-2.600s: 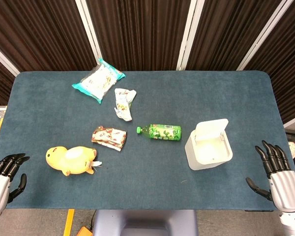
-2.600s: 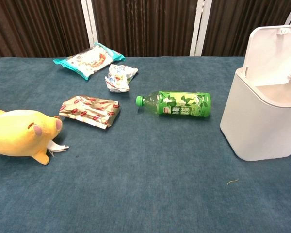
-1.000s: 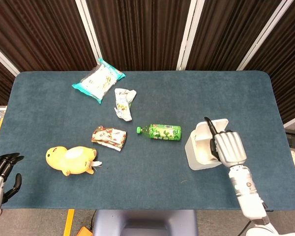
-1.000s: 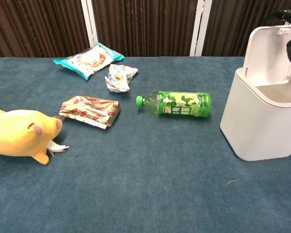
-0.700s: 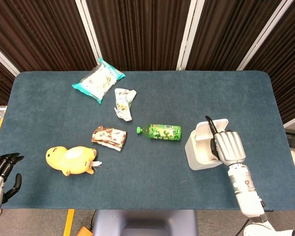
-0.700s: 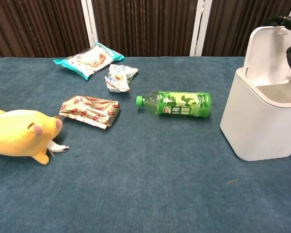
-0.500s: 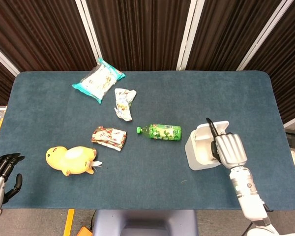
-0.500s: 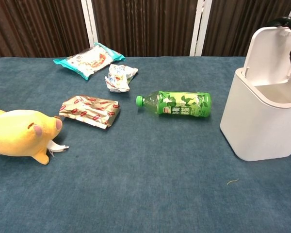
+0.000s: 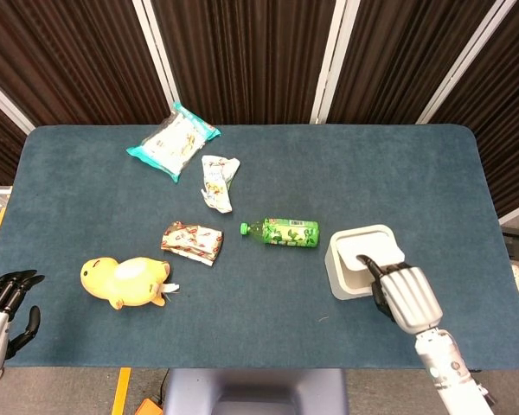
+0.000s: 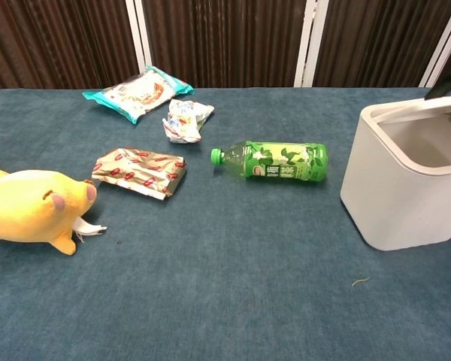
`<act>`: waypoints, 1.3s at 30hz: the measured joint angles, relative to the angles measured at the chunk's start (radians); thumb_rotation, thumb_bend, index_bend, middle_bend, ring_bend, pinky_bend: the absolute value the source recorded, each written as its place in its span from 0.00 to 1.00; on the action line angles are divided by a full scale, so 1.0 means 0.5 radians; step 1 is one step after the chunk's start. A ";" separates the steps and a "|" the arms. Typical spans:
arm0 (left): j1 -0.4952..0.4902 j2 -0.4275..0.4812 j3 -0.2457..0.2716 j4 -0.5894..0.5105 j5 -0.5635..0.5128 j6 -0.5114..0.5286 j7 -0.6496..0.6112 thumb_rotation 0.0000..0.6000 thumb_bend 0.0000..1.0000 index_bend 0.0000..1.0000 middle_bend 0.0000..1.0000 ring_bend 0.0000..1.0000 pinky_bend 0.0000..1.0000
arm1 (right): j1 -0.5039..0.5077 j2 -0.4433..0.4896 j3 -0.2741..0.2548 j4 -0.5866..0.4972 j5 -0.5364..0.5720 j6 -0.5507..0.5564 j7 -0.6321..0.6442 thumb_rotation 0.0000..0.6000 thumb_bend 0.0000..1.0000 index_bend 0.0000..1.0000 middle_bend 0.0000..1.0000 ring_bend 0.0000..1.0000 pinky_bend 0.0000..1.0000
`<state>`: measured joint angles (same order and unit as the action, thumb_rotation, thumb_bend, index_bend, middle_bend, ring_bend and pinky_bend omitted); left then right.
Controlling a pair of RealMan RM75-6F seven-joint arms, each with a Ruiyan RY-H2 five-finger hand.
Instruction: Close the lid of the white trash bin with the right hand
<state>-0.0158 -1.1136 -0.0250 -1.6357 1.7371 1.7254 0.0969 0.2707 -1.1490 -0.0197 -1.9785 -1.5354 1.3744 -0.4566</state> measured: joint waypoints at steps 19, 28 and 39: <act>-0.002 -0.004 0.004 0.000 0.009 -0.006 0.005 1.00 0.55 0.27 0.24 0.23 0.37 | -0.135 0.066 -0.048 0.198 0.113 -0.028 0.259 1.00 0.77 0.35 0.78 0.76 0.71; -0.003 -0.004 0.004 -0.002 0.009 -0.008 0.009 1.00 0.55 0.27 0.24 0.23 0.37 | -0.105 0.116 -0.051 0.193 0.223 -0.215 0.304 1.00 0.77 0.35 0.78 0.76 0.71; 0.000 -0.004 0.004 0.002 0.012 -0.002 0.009 1.00 0.55 0.27 0.24 0.23 0.37 | -0.175 0.099 -0.044 0.280 -0.067 0.055 0.487 1.00 0.72 0.19 0.57 0.59 0.75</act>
<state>-0.0159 -1.1158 -0.0228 -1.6349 1.7430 1.7243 0.1016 0.1832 -1.0996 -0.0418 -1.8386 -1.5687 1.4021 -0.2129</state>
